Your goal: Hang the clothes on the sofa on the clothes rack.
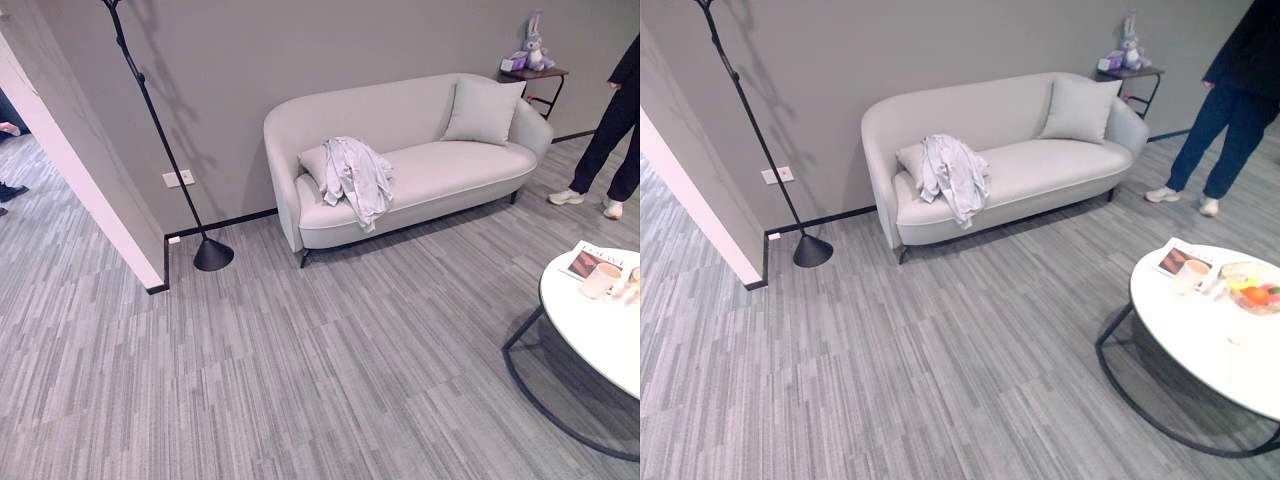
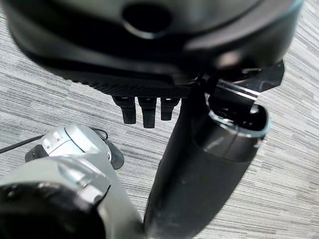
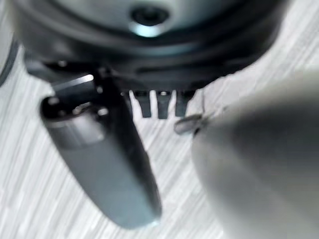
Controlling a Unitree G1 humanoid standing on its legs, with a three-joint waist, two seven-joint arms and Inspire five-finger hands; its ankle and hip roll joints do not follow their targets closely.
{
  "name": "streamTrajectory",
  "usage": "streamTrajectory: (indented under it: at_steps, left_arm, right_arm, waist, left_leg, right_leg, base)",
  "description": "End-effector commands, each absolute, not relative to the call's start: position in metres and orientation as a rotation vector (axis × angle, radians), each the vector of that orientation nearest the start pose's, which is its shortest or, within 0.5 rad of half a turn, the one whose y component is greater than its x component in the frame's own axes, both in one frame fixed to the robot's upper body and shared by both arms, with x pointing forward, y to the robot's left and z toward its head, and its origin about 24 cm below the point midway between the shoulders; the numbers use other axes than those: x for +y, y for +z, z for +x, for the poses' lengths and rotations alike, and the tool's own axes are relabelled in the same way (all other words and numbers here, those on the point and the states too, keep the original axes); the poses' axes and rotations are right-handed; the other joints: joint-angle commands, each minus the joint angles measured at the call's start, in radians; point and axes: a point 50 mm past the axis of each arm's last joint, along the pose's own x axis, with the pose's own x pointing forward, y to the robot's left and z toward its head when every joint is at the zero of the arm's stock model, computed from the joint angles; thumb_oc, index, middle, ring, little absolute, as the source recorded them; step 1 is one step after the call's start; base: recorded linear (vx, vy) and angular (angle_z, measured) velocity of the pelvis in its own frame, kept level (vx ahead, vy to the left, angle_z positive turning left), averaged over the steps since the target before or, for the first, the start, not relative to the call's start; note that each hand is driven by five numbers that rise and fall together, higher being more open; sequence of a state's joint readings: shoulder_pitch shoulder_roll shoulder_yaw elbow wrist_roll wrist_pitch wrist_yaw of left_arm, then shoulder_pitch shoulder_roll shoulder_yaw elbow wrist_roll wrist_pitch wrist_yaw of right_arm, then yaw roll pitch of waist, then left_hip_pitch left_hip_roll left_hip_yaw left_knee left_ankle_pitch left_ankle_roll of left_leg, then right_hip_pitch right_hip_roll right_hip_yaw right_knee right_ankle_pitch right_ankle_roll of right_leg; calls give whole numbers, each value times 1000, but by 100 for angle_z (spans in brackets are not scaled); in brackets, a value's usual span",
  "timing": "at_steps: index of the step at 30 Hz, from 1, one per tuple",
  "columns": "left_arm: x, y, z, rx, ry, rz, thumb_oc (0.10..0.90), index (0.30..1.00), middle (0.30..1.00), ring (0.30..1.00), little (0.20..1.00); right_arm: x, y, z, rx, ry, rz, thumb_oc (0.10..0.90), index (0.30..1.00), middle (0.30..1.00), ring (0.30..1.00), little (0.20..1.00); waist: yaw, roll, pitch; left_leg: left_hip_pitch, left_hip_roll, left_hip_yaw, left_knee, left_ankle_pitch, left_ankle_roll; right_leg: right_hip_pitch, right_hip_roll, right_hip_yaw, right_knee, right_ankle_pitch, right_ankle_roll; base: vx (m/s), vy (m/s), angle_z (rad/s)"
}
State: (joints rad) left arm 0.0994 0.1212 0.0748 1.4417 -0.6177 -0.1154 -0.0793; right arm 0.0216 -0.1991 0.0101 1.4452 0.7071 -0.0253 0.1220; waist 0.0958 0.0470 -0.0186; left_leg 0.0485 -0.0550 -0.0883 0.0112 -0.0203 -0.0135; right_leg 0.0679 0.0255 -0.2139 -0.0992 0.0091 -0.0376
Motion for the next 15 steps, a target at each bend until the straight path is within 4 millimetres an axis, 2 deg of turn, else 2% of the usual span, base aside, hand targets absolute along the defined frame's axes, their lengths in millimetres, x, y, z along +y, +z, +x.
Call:
streamTrajectory:
  at_steps: [1,4,7,8,9,11,12,13,14,15]
  left_arm:
    - [209,-176,16,1269,542,-426,800,900,900,900,900]
    - [207,-177,16,1271,529,-423,800,900,900,900,900]
    - [209,-176,20,1267,509,-405,800,900,900,900,900]
    - [212,-174,39,1212,472,-370,800,900,900,900,900]
    - [215,-173,48,1189,461,-347,800,900,900,900,900]
    - [221,-172,47,1193,472,-325,800,900,900,900,900]
    - [221,-172,47,1193,472,-324,800,900,900,900,900]
    - [228,-171,44,1195,493,-312,800,900,900,900,900]
    - [233,-169,45,1184,512,-307,800,900,900,900,900]
    - [235,-169,47,1175,520,-305,800,900,900,900,900]
  right_arm:
    - [-222,-174,30,1315,-522,461,800,900,900,900,900]
    - [-228,-173,31,1308,-537,463,800,900,900,900,900]
    - [-235,-170,41,1274,-547,466,800,900,900,900,900]
    - [-233,-167,70,1207,-489,446,800,900,900,900,900]
    - [-226,-166,85,1174,-430,438,800,900,900,900,900]
    - [-212,-164,103,1112,-360,461,800,900,900,900,900]
    - [-212,-164,103,1112,-359,461,800,900,900,900,900]
    - [-201,-164,108,1085,-311,480,800,900,900,900,900]
    - [-193,-162,115,1052,-270,484,800,900,900,900,900]
    - [-192,-161,119,1040,-262,483,800,900,900,900,900]
  waist:
    - [15,-51,-38]
    - [20,-51,-39]
    - [30,-53,-36]
    - [38,-30,13]
    - [34,-14,51]
    - [27,-2,73]
    - [26,-4,73]
    - [32,-23,74]
    - [34,-42,80]
    - [36,-50,83]
  left_leg:
    - [-34,-27,-45,-61,-13,22]
    - [-34,-34,-48,-52,-22,27]
    - [-34,-45,-54,-28,-38,40]
    - [-27,-47,-45,5,-60,65]
    - [-9,-56,-39,21,-78,84]
    - [37,-58,-33,10,-97,98]
    - [38,-60,-33,9,-96,98]
    - [62,-67,-42,-5,-111,96]
    - [61,-69,-62,-7,-118,84]
    - [61,-69,-75,-7,-123,77]
  right_leg:
    - [12,-71,-11,12,-82,87]
    - [18,-75,-13,12,-83,92]
    - [14,-86,-31,70,-106,94]
    - [-98,-122,-69,319,-135,146]
    - [-180,-176,-83,521,-103,209]
    - [-253,-223,-102,701,-48,243]
    - [-255,-226,-101,706,-51,243]
    - [-258,-260,-127,641,-52,223]
    - [-245,-268,-114,498,-50,198]
    - [-245,-282,-90,408,-24,195]
  base:
    - [19,71,0]
    - [23,82,2]
    - [-16,156,5]
    - [-132,306,0]
    - [-141,362,-17]
    - [36,186,-9]
    - [166,18,40]
    - [200,-171,32]
    - [253,-240,11]
    - [156,-195,6]
